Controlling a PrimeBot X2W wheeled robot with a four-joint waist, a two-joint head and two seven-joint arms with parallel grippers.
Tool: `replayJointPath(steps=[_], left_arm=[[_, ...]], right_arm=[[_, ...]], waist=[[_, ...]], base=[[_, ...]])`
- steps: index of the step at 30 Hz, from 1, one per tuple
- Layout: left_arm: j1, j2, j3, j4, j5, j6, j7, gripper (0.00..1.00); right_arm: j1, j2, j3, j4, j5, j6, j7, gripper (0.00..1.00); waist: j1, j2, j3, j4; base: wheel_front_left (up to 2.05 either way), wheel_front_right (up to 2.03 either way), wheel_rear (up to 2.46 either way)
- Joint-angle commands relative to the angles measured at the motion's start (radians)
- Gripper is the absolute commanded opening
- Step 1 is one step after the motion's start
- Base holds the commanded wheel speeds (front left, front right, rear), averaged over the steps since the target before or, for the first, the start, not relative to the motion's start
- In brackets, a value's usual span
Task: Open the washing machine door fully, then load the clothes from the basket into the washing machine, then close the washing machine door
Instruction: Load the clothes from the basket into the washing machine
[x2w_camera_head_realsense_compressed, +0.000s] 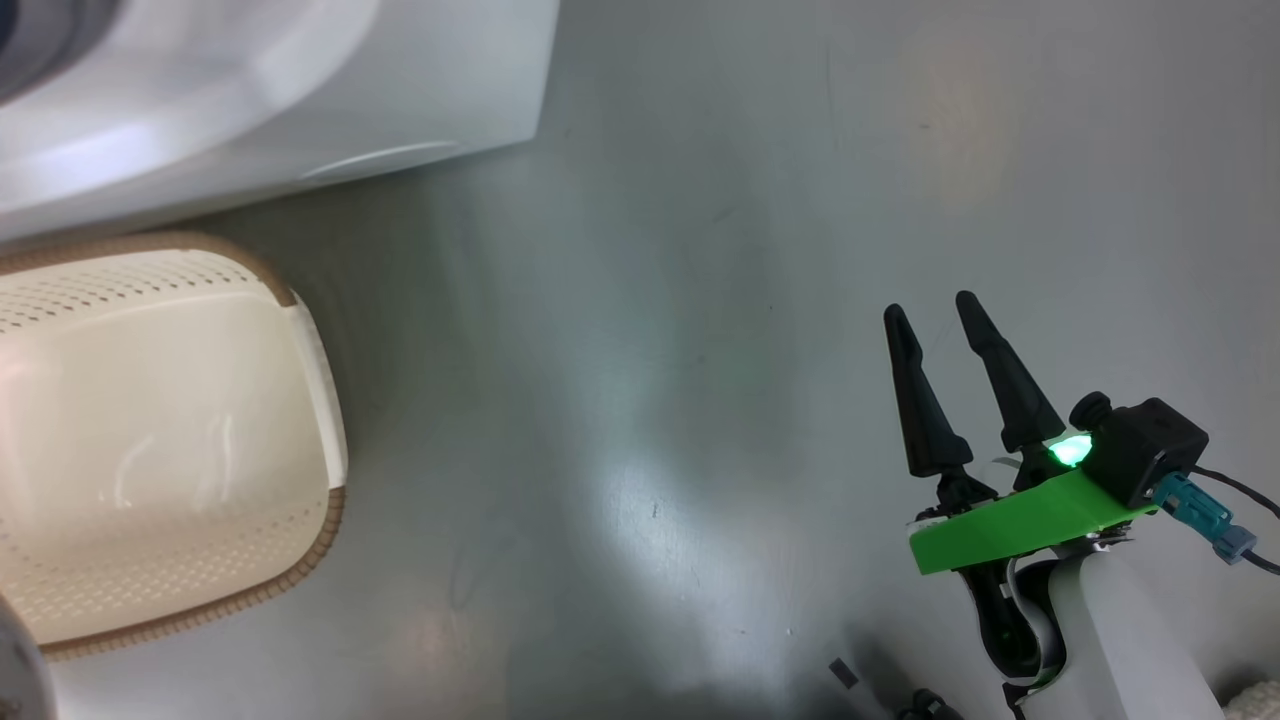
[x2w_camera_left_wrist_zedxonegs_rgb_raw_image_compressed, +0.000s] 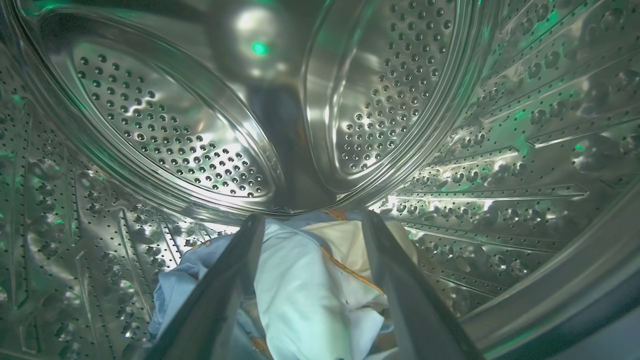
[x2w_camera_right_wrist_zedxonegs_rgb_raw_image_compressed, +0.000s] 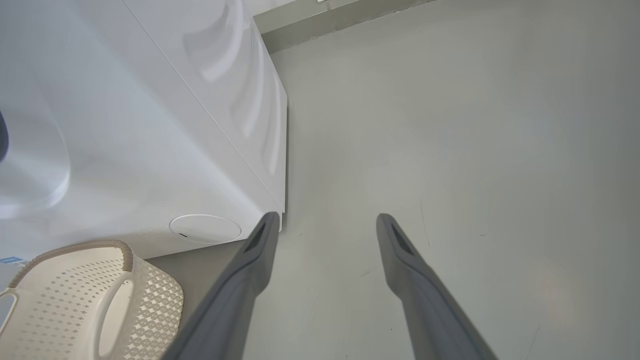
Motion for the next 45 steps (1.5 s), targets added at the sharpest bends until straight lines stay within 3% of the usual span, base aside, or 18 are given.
replayJointPath(steps=[1, 21, 45], left_arm=[[0.038, 0.040, 0.016, -0.026, -0.009, 0.005, -0.005, 1.00], [0.294, -0.052, 0.056, -0.130, -0.031, -0.010, -0.005, 1.00], [0.852, -0.159, 0.137, -0.483, -0.021, -0.027, -0.005, 1.00]], right_arm=[[0.012, 0.003, 0.017, -0.015, 0.006, 0.010, -0.005, 1.00], [0.027, 0.002, 0.009, 0.022, 0.011, 0.010, -0.005, 1.00], [0.153, -0.008, -0.018, 0.042, 0.000, 0.010, -0.005, 1.00]], waist=[[0.0000, 0.0000, -0.020, 0.009], [0.0000, 0.0000, -0.210, 0.059], [0.0000, 0.0000, -0.532, 0.081]], base=[[0.00, 0.00, 0.00], [0.00, 0.00, 0.00], [0.00, 0.00, 0.00]])
